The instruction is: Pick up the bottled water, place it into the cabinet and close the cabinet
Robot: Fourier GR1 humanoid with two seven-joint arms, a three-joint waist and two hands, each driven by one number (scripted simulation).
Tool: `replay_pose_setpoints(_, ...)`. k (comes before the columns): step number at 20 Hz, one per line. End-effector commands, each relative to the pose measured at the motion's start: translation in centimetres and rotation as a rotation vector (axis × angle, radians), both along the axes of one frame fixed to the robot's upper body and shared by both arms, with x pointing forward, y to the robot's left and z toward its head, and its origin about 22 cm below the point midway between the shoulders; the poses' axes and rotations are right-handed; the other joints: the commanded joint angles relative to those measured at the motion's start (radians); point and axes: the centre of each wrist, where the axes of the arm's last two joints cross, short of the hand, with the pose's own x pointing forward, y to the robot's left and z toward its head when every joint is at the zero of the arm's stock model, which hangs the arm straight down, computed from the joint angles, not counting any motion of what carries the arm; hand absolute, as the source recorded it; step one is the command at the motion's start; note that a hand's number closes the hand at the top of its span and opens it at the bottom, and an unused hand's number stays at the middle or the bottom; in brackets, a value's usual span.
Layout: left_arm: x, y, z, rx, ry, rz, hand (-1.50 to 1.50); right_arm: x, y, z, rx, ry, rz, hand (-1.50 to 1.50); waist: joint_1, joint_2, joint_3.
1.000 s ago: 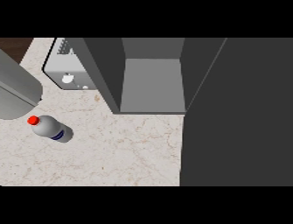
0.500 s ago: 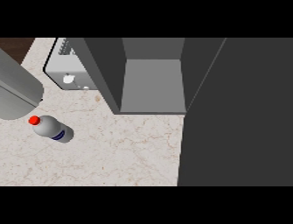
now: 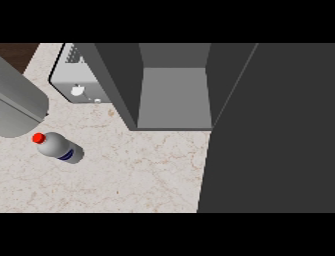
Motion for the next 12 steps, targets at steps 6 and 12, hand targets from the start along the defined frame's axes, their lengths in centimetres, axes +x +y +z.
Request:
replay_pose_setpoints(6,2.1,-0.1,-2.1,0.097,0.072,0.011,-1.50,-1.4,1.0,1.6,-0.009,-0.004,-0.012,-1.50,-0.008,0.001,0.000)
replay_pose_setpoints(12,0.9,0.3,-5.4,0.063,0.125,0.039,-1.50,-1.7,0.9,2.0,-0.023,-0.019,-0.026,-1.50,-0.003,0.000,0.000)
